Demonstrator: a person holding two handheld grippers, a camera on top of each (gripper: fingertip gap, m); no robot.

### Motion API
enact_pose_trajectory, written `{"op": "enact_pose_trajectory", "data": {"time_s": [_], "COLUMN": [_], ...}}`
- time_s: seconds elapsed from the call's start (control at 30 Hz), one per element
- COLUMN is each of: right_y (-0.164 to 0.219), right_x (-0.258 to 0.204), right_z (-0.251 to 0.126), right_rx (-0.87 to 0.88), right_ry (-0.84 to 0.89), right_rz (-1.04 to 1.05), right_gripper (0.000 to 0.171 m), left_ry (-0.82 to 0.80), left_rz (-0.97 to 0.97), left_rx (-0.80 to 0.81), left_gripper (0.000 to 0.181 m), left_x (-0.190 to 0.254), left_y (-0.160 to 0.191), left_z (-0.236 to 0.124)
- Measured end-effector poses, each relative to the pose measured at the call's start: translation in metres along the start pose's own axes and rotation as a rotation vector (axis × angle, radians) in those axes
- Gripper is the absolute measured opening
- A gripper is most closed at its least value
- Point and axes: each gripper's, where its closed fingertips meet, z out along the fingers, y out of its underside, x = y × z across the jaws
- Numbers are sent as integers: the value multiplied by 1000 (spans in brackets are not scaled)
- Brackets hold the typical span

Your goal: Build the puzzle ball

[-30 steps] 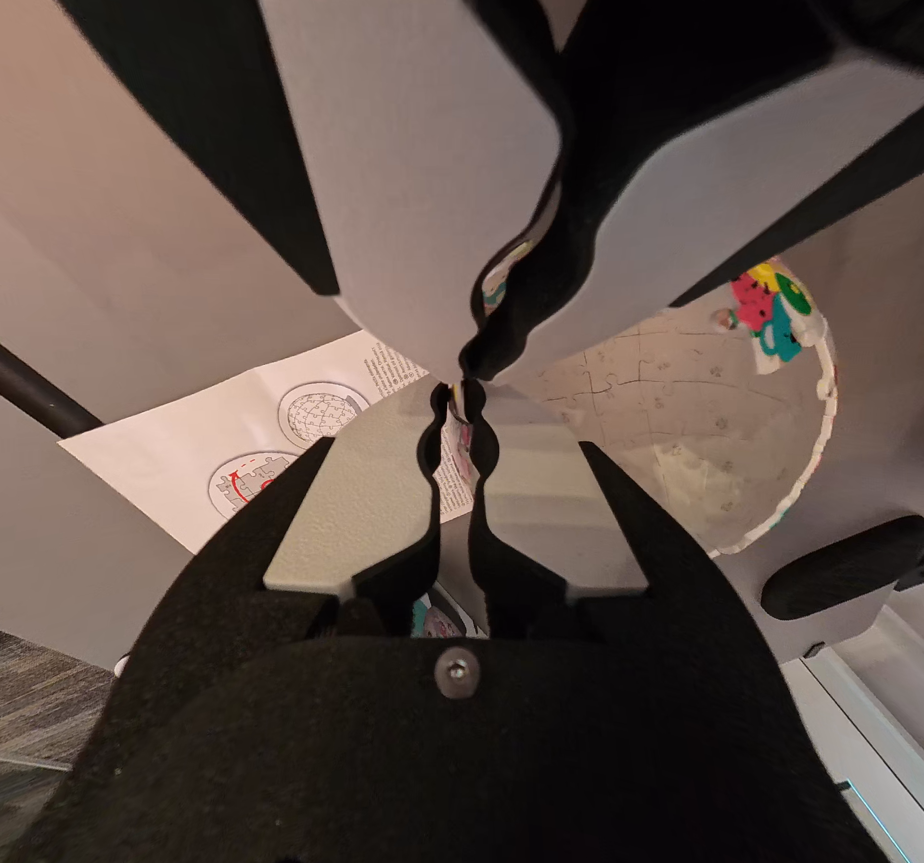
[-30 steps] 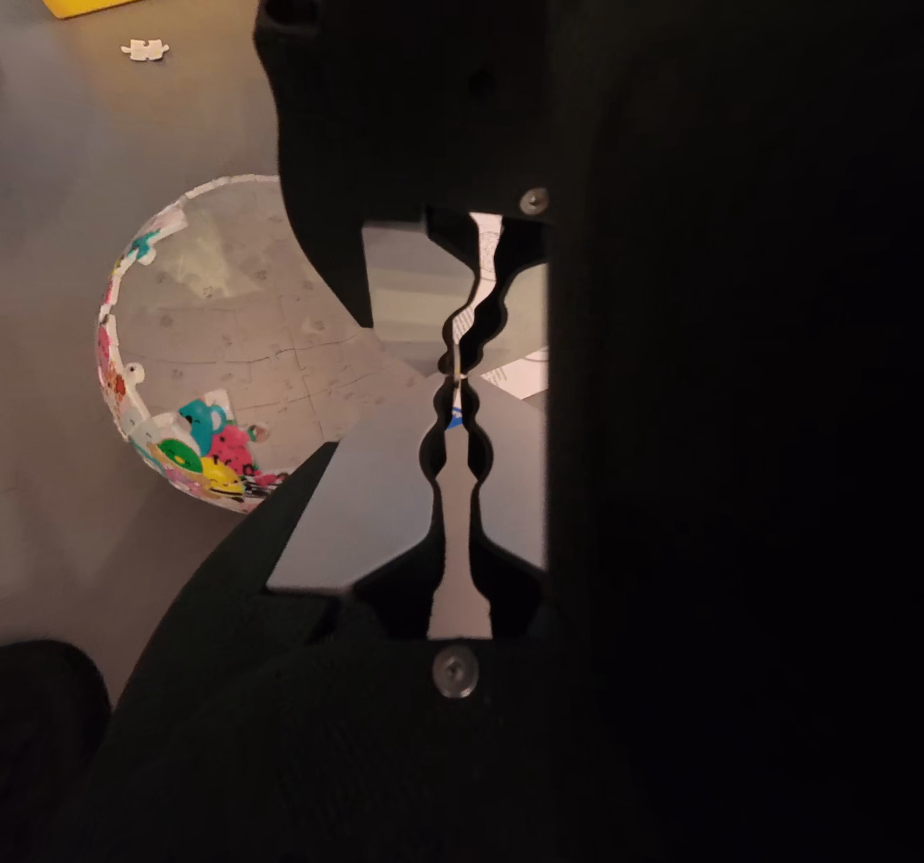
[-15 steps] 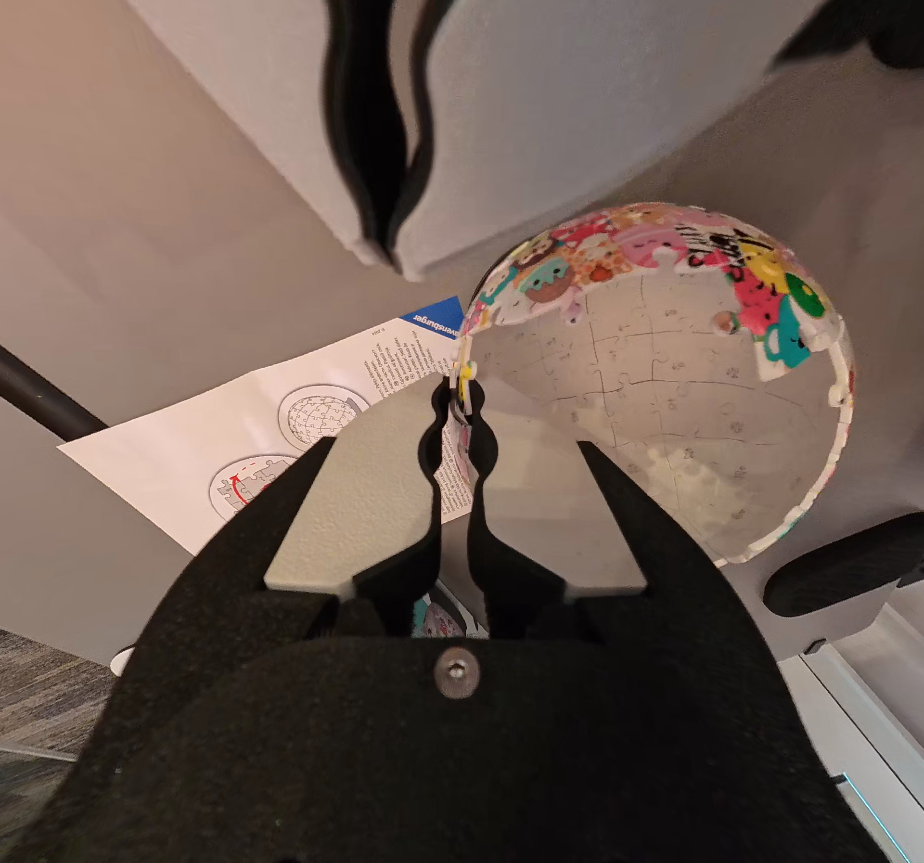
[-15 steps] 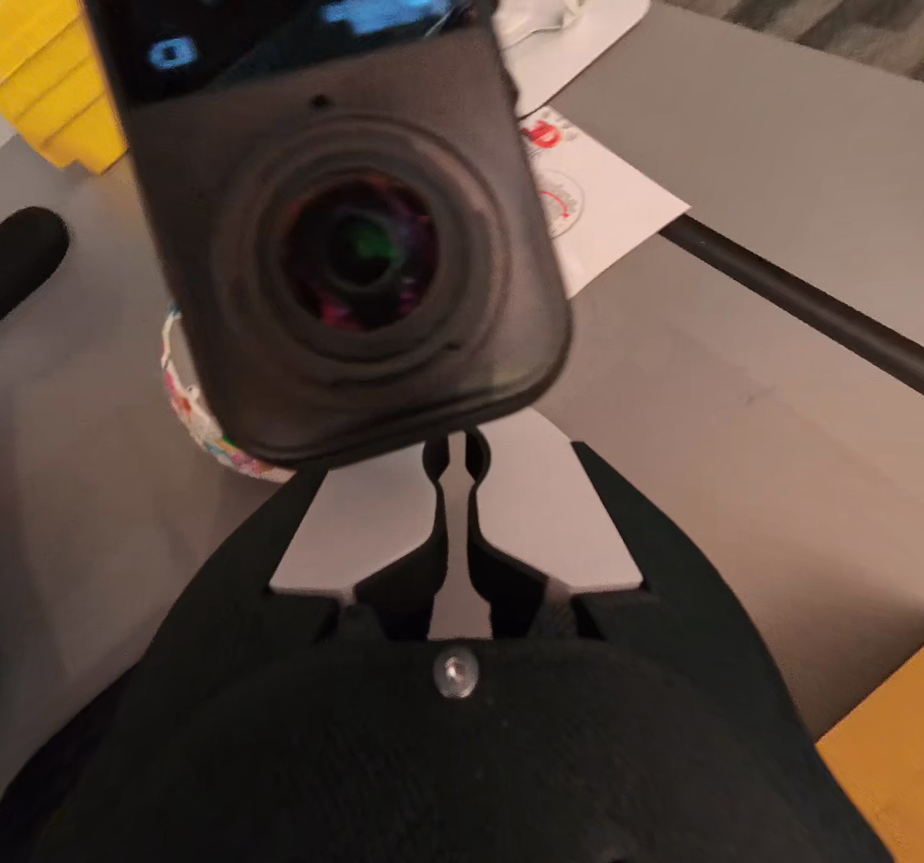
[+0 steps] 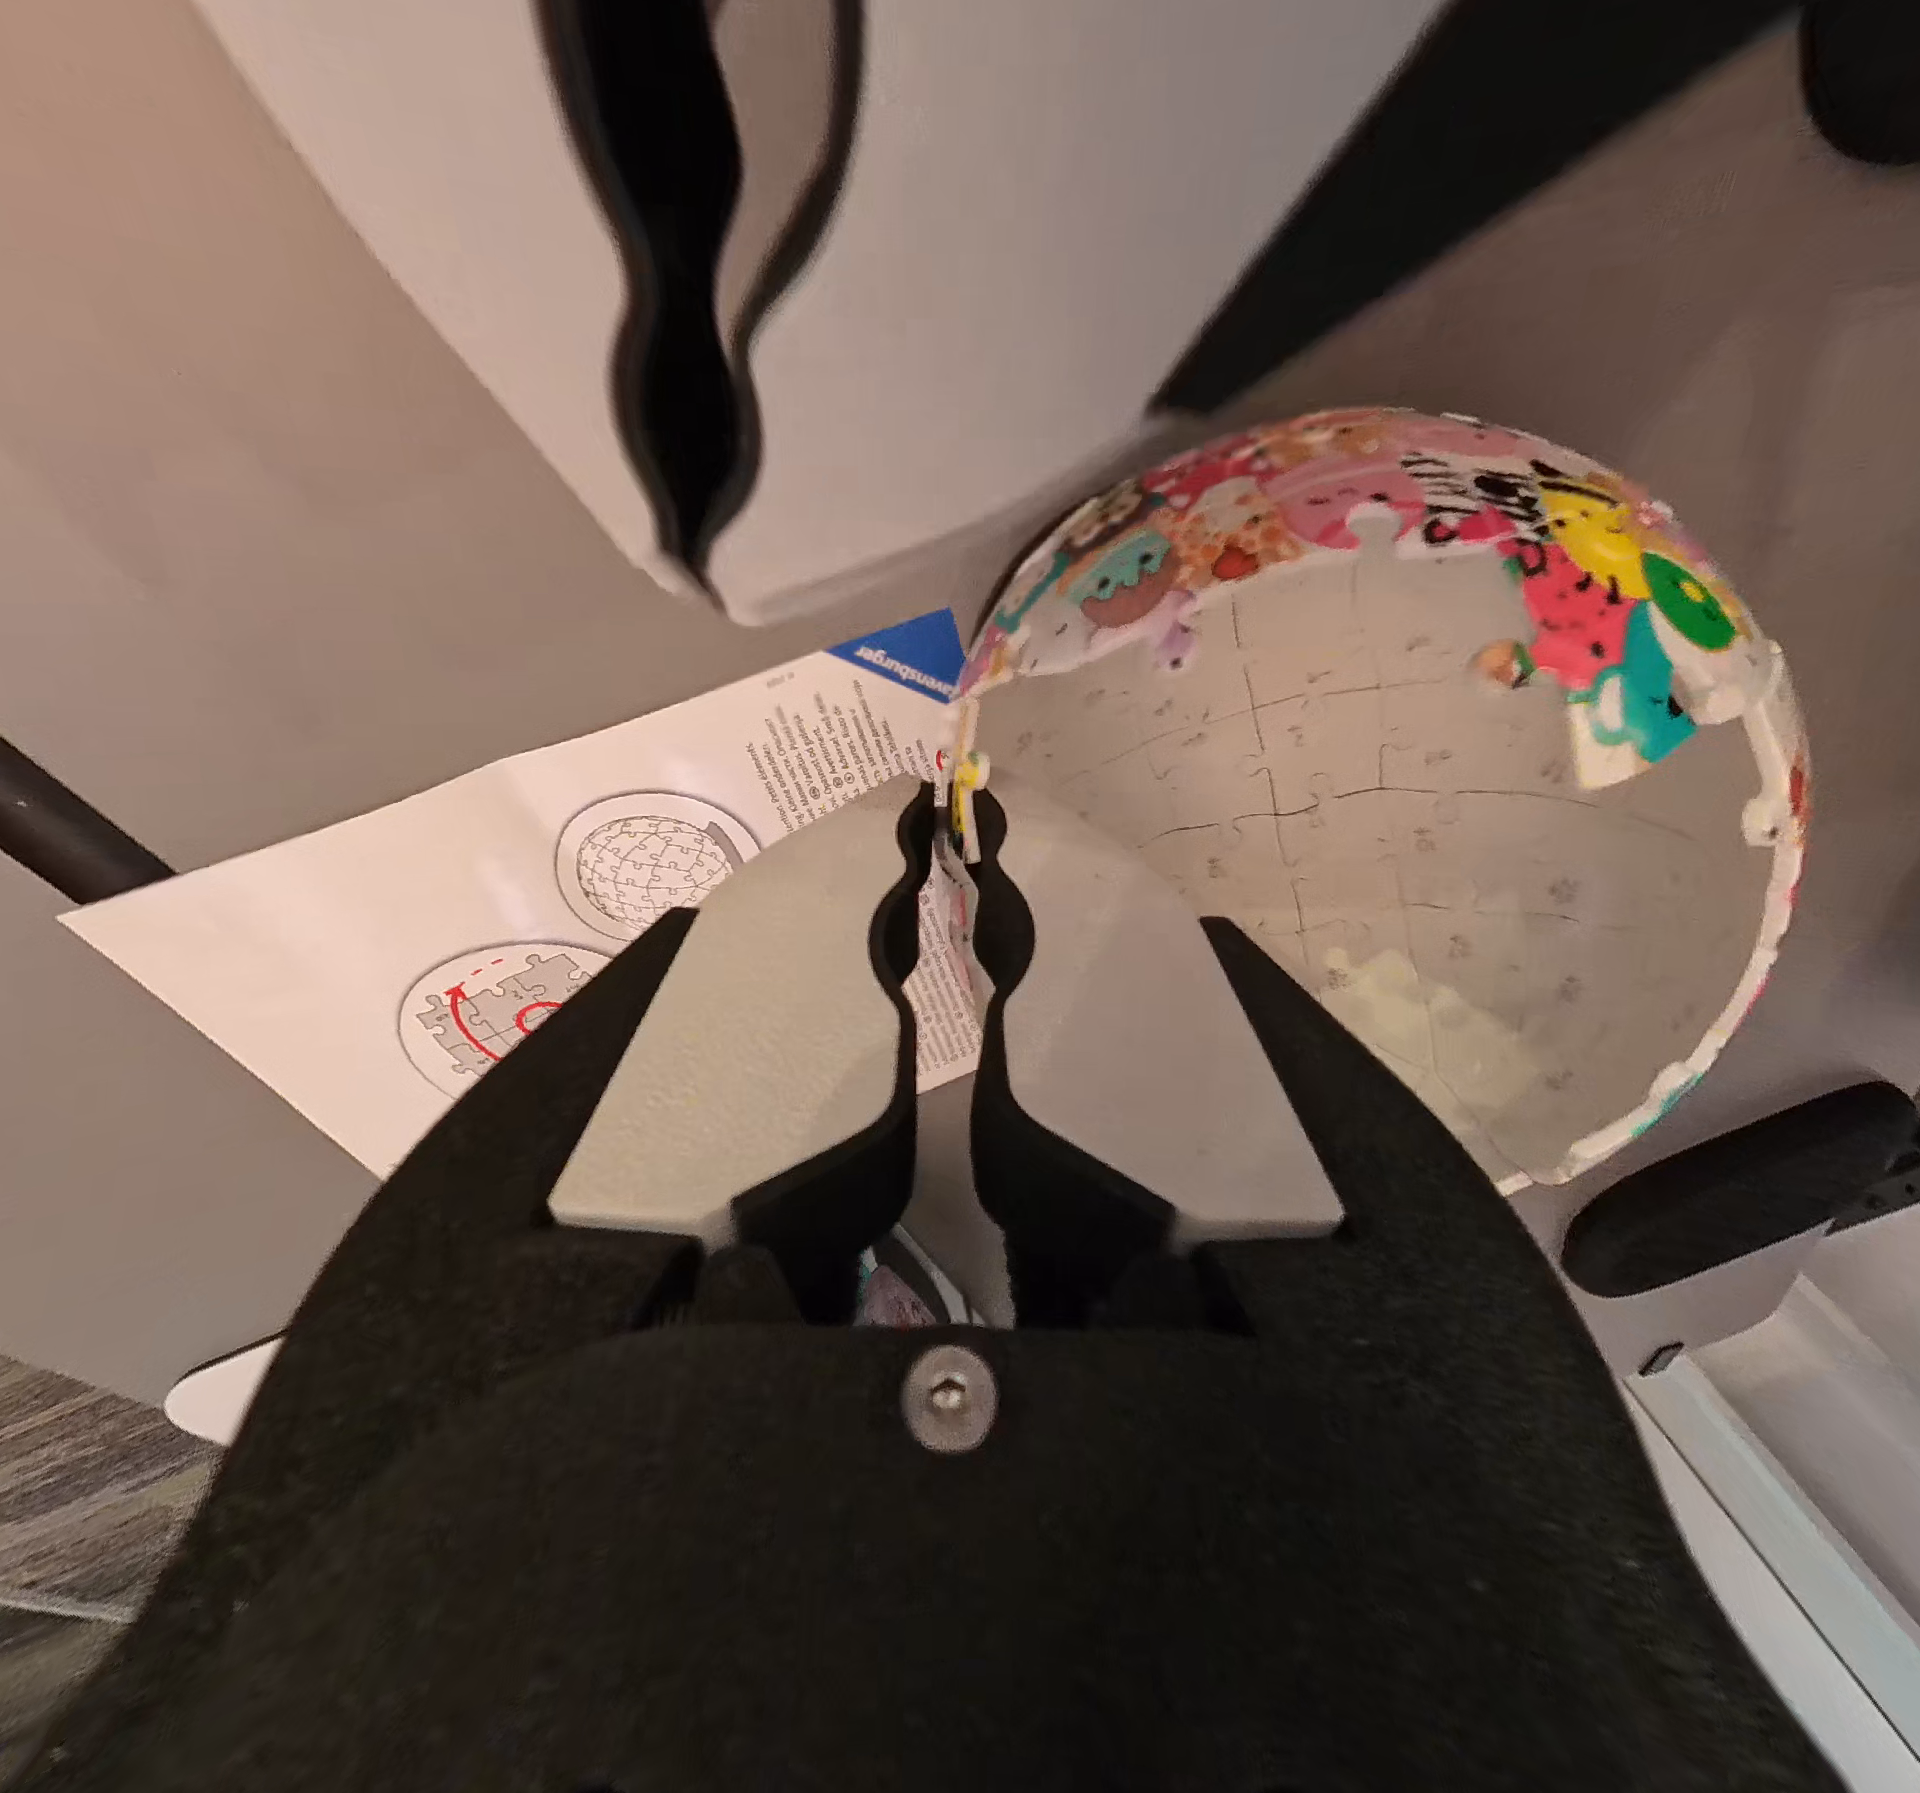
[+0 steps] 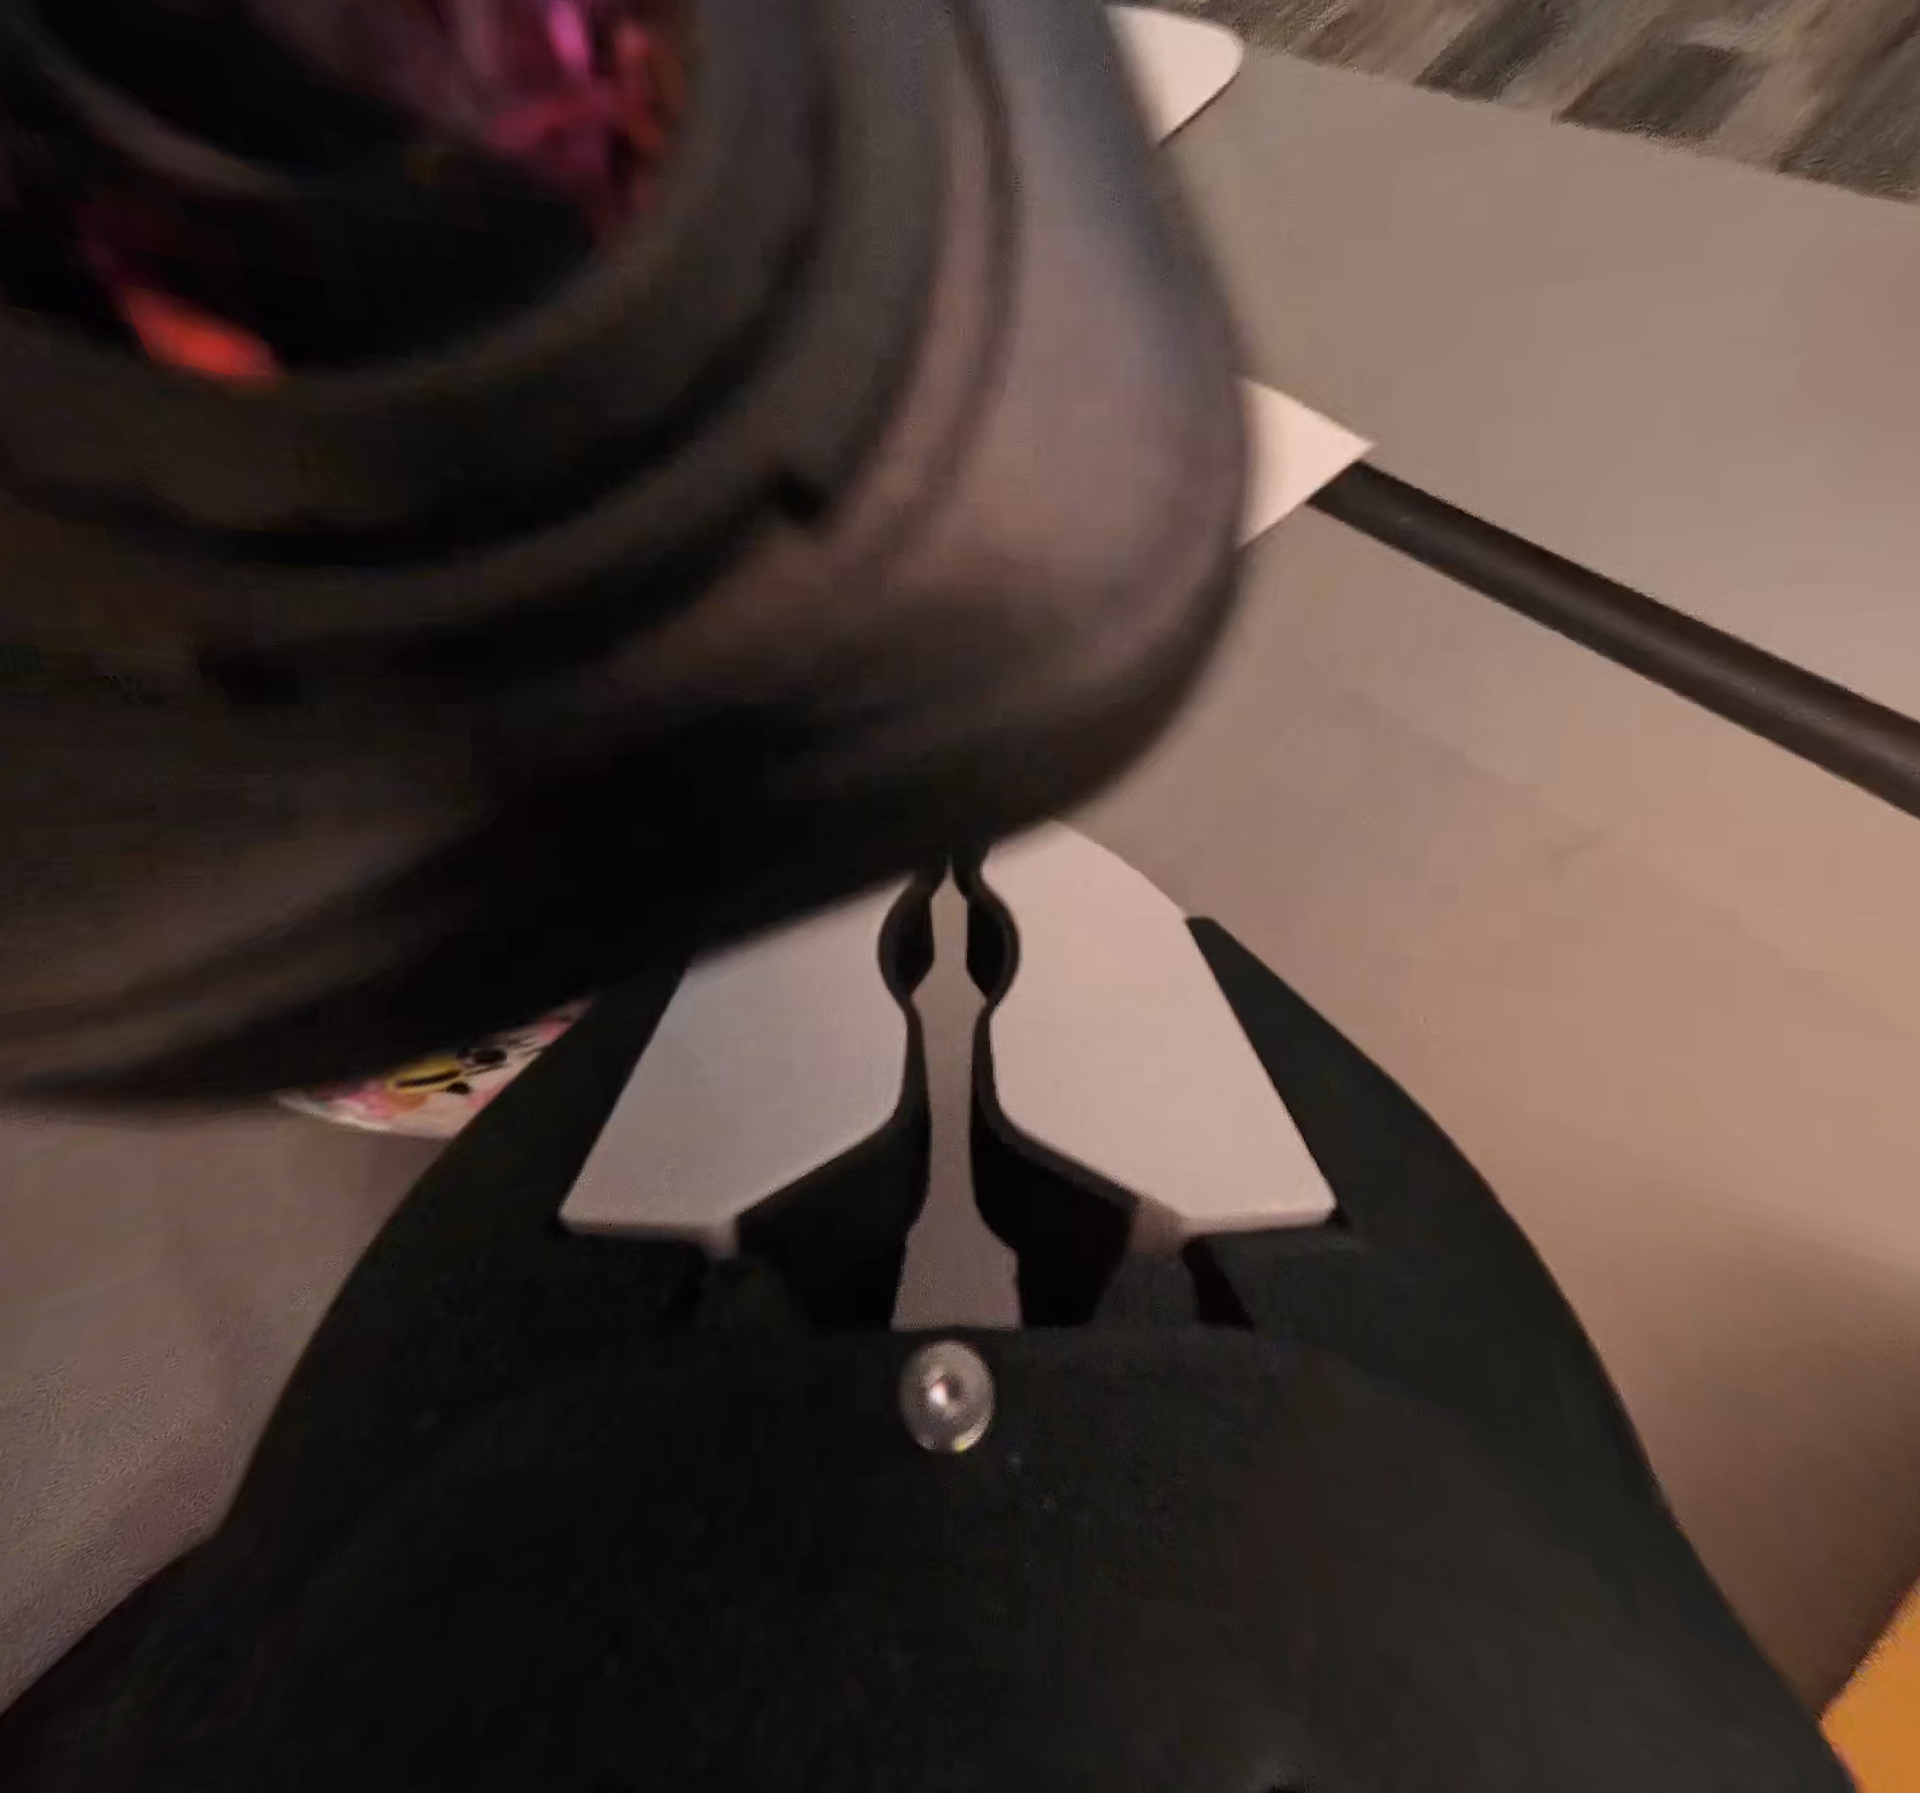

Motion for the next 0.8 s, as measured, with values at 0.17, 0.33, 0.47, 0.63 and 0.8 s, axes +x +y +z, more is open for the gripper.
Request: {"op": "enact_pose_trajectory", "data": {"time_s": [0.17, 0.33, 0.47, 0.63, 0.8], "right_y": [11, 21, 23, 25, 25], "right_x": [2, -14, -20, -26, -28], "right_z": [9, 27, 35, 39, 40], "right_rx": [25, 16, 13, -6, -2], "right_ry": [-139, -336, -388, -456, -516], "right_rz": [207, 288, 235, 226, 256], "right_gripper": [0, 0, 0, 0, 0], "left_ry": [-2, -6, -5, -6, -13], "left_rz": [-5, -2, 1, 11, 26], "left_rx": [1, -3, -4, -10, -16], "left_gripper": [4, 4, 4, 4, 4], "left_x": [-1, -2, -2, -3, -2], "left_y": [2, 2, 2, 1, 0], "left_z": [0, 0, 0, -1, -2]}}
